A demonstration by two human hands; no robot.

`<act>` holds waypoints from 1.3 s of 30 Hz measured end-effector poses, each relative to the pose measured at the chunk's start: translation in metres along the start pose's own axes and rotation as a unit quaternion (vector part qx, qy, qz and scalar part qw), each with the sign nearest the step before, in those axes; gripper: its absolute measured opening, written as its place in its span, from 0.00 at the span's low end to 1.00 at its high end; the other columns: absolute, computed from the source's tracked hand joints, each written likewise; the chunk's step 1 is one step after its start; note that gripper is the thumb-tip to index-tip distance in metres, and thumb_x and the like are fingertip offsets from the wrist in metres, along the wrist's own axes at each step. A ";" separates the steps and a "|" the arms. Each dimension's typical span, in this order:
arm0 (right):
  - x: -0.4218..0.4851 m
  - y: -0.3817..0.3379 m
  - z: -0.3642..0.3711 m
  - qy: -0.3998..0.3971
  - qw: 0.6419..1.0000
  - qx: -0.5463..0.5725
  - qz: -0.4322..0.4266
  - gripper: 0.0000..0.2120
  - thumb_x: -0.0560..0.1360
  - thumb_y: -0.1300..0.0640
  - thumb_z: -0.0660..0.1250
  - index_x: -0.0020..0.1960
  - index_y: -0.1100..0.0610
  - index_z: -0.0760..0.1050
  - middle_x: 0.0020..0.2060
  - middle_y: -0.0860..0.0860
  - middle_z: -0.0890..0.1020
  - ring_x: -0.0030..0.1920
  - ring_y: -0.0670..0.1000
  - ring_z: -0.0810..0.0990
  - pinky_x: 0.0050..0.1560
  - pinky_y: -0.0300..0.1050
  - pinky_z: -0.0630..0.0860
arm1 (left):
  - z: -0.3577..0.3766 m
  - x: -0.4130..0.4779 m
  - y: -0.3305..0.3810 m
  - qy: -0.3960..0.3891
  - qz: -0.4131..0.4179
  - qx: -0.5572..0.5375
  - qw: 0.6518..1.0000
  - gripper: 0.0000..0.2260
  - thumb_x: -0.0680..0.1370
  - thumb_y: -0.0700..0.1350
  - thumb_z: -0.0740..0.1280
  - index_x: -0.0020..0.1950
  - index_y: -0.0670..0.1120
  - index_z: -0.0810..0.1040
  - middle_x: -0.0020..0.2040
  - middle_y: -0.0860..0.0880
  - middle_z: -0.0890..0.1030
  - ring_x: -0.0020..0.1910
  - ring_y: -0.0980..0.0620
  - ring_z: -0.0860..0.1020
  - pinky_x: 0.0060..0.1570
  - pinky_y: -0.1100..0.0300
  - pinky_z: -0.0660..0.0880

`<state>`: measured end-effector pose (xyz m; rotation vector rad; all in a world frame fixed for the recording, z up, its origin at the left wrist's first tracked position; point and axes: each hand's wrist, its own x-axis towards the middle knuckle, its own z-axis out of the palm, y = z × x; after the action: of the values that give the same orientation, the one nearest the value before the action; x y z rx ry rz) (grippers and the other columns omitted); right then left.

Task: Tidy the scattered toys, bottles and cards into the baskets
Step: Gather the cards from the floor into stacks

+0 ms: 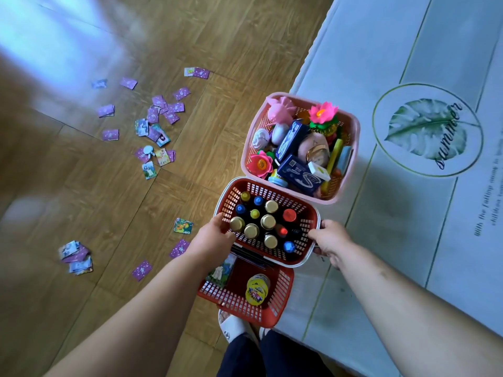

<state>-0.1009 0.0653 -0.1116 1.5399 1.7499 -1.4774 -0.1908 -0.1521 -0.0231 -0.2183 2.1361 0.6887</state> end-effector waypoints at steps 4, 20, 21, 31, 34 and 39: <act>-0.004 0.003 -0.004 0.033 0.999 -0.018 -0.009 0.05 0.70 0.65 0.65 0.39 0.57 0.77 0.38 0.58 0.83 0.37 0.58 0.83 0.36 0.51 0.80 | -0.001 -0.007 0.001 0.004 0.001 0.009 1.000 0.28 0.80 0.46 0.63 0.79 0.51 0.59 0.61 0.50 0.76 0.45 0.56 0.77 0.43 0.60 0.76; -0.082 -0.032 -0.027 0.128 0.983 -0.067 -0.111 0.07 0.73 0.58 0.66 0.37 0.51 0.77 0.44 0.51 0.84 0.47 0.56 0.80 0.48 0.45 0.75 | -0.038 -0.059 0.005 0.009 0.043 0.004 0.999 0.26 0.79 0.48 0.64 0.77 0.51 0.62 0.57 0.50 0.80 0.50 0.50 0.82 0.54 0.49 0.80; -0.091 -0.035 -0.023 0.129 0.981 -0.067 -0.125 0.06 0.74 0.58 0.66 0.39 0.51 0.78 0.45 0.52 0.84 0.47 0.56 0.80 0.49 0.46 0.76 | -0.043 -0.062 0.002 0.015 0.052 0.016 0.998 0.26 0.79 0.49 0.65 0.76 0.51 0.62 0.62 0.47 0.78 0.50 0.51 0.82 0.55 0.50 0.79; -0.202 -0.036 0.106 0.089 0.963 -0.130 -0.220 0.04 0.76 0.56 0.65 0.47 0.53 0.79 0.43 0.50 0.82 0.46 0.54 0.79 0.44 0.43 0.71 | -0.136 -0.083 -0.130 0.055 0.098 0.005 0.994 0.19 0.78 0.46 0.64 0.70 0.49 0.72 0.67 0.47 0.76 0.59 0.48 0.78 0.58 0.54 0.75; -0.237 -0.032 0.176 0.040 0.959 -0.153 -0.233 0.04 0.76 0.58 0.65 0.46 0.52 0.79 0.40 0.46 0.80 0.42 0.48 0.77 0.44 0.41 0.68 | -0.177 -0.090 -0.197 0.061 0.068 -0.032 0.995 0.18 0.77 0.44 0.63 0.67 0.49 0.74 0.62 0.48 0.79 0.51 0.47 0.80 0.45 0.58 0.76; -0.262 -0.035 0.280 -0.039 0.957 -0.184 -0.221 0.05 0.75 0.58 0.65 0.46 0.51 0.79 0.36 0.48 0.81 0.36 0.51 0.79 0.43 0.47 0.77 | -0.228 -0.076 -0.284 0.087 0.007 -0.077 0.993 0.16 0.78 0.45 0.64 0.66 0.48 0.75 0.62 0.49 0.79 0.56 0.48 0.79 0.56 0.53 0.77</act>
<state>-0.1411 -0.2973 0.0111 0.9307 2.2665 -1.2689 -0.1903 -0.5200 0.0333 -0.3592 2.2527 0.8705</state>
